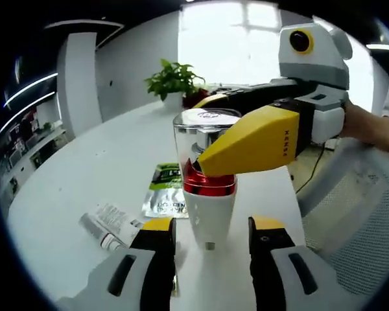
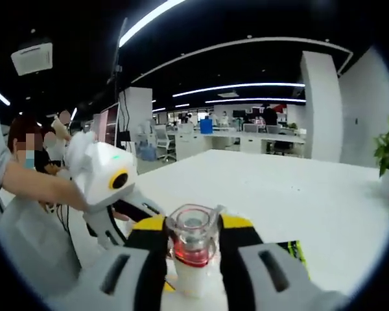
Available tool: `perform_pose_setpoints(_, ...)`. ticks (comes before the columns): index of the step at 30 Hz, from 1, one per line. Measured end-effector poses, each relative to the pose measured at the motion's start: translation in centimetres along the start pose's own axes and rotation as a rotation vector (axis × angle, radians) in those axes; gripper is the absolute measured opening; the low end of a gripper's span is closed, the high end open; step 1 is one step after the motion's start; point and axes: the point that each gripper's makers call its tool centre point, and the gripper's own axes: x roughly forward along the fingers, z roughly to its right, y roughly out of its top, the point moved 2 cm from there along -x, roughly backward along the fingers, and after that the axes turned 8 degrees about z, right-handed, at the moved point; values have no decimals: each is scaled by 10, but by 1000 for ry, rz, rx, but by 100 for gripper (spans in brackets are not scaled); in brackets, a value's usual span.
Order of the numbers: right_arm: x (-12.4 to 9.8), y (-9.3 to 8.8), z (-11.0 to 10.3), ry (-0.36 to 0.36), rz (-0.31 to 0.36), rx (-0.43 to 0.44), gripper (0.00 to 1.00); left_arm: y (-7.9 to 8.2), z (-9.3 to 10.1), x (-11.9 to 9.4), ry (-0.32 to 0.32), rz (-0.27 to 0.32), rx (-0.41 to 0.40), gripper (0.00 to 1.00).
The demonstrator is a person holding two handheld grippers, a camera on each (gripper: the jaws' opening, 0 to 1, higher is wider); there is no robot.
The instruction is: Arrange the skincare products in the storage area until every visible bottle or jar stands upright without overlapping.
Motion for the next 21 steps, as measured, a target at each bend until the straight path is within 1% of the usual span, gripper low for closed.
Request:
perform_pose_setpoints(2,0,1,1,-5,3,-3,31,-1,0,-3,5,-8,-5,45)
perform_pose_setpoints(5,-1,4,3,-13,14,4,34,0,-2,-9,30,-9,-13,46)
perform_pose_setpoints(8,-4,6,5,-13,6,10,37,1,-3,-15,42,-13,-22,49)
perform_pose_setpoints(9,-6,4,5,-14,-16,15,38,1,-3,-17,47,-16,-23,50)
perform_pose_setpoints(11,-8,6,6,-16,-20,14,39,1,-3,-22,61,-25,-24,53)
perform_pose_setpoints(13,-11,6,6,-22,-26,21,41,2,-4,-28,81,-21,-26,55)
perform_pose_setpoints(15,-14,5,6,-28,-48,26,44,3,-4,-33,95,-20,-28,55)
perform_pose_setpoints(16,-15,5,6,-30,-50,14,45,3,-5,-35,102,-21,-30,56)
perform_pose_setpoints(17,-17,3,5,-26,-77,1,45,4,-5,-38,109,-20,-31,57)
perform_pose_setpoints(18,-18,2,5,-28,-86,-4,46,5,-4,-40,113,-18,-31,59)
perform_pose_setpoints(19,-19,2,4,-28,-96,-8,49,5,-4,-42,117,-19,-32,60)
perform_pose_setpoints(20,-20,-1,2,-23,-123,-9,52,6,-4,-45,123,-18,-31,61)
perform_pose_setpoints(21,-21,0,0,-30,-123,-17,53,7,-4,-47,129,-14,-28,62)
